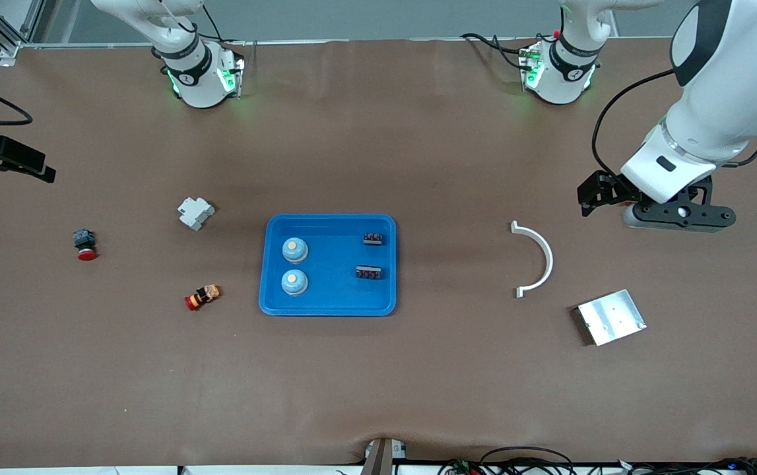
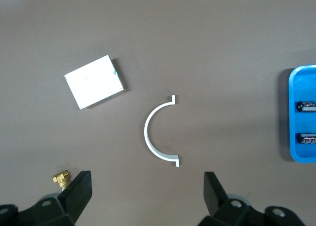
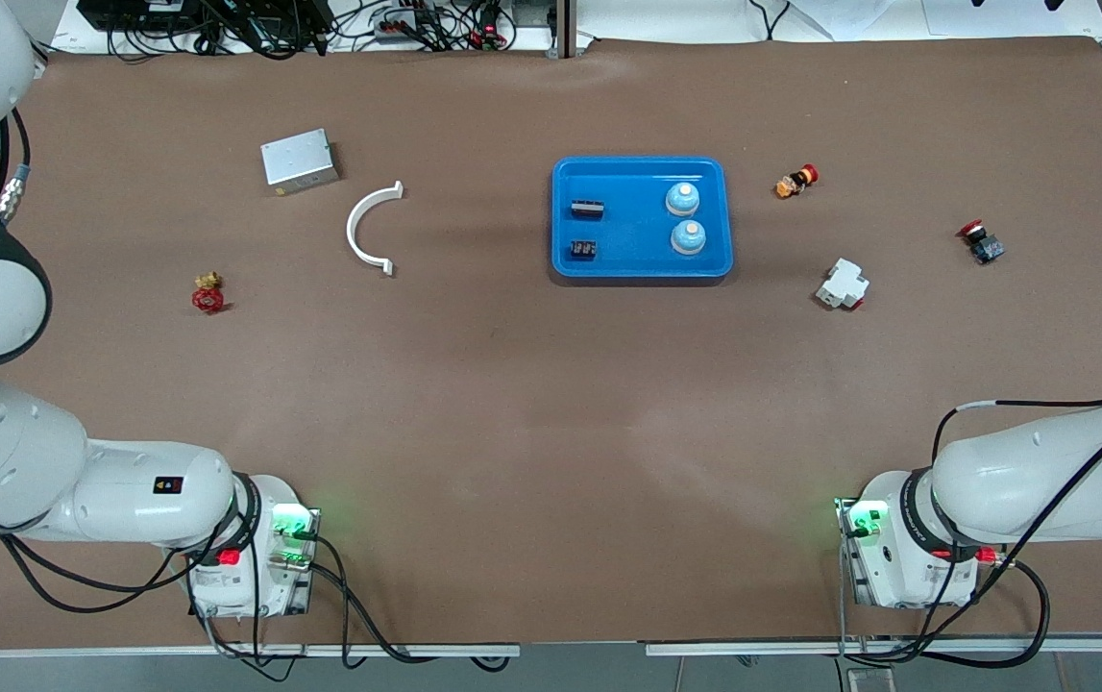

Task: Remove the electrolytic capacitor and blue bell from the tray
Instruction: 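Reach the right gripper and the left gripper toward the blue tray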

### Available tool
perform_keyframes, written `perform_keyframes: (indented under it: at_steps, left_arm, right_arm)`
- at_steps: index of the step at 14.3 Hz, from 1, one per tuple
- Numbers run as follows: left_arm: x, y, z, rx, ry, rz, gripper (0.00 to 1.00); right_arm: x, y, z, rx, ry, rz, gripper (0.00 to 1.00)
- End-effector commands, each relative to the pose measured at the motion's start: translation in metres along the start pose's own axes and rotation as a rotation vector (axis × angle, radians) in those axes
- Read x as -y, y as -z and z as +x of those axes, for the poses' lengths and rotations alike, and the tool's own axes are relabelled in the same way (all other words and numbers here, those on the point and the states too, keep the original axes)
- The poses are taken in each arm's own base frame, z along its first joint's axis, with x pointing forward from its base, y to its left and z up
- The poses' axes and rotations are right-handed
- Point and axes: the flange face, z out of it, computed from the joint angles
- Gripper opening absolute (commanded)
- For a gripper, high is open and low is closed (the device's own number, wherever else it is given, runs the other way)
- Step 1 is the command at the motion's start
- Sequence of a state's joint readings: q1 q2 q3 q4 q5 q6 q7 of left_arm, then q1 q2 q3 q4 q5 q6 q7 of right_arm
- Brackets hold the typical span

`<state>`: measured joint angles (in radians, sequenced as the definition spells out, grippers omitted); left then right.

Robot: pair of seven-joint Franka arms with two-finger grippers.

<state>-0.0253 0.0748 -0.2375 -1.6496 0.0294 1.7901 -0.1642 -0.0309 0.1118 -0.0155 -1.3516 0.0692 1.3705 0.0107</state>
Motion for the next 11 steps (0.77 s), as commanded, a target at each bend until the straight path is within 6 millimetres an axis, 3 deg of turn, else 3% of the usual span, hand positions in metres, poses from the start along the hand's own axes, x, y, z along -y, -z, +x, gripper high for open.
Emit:
perform_keyframes:
  at_steps: [1,9,11]
  left_arm:
    - [0.001,0.001,0.001,-0.015,0.009,0.019,1.0]
    - [-0.004,0.001,0.002,-0.021,-0.001,0.017,1.0]
    - [-0.009,-0.001,0.002,-0.019,-0.006,0.016,1.0]
  right_arm:
    - [0.001,0.005,-0.003,-0.008,0.0,0.01,1.0]
    - [0.011,0.002,-0.003,0.003,0.016,-0.024,1.0]
    - [0.022,-0.007,0.0,0.018,0.034,-0.023,1.0]
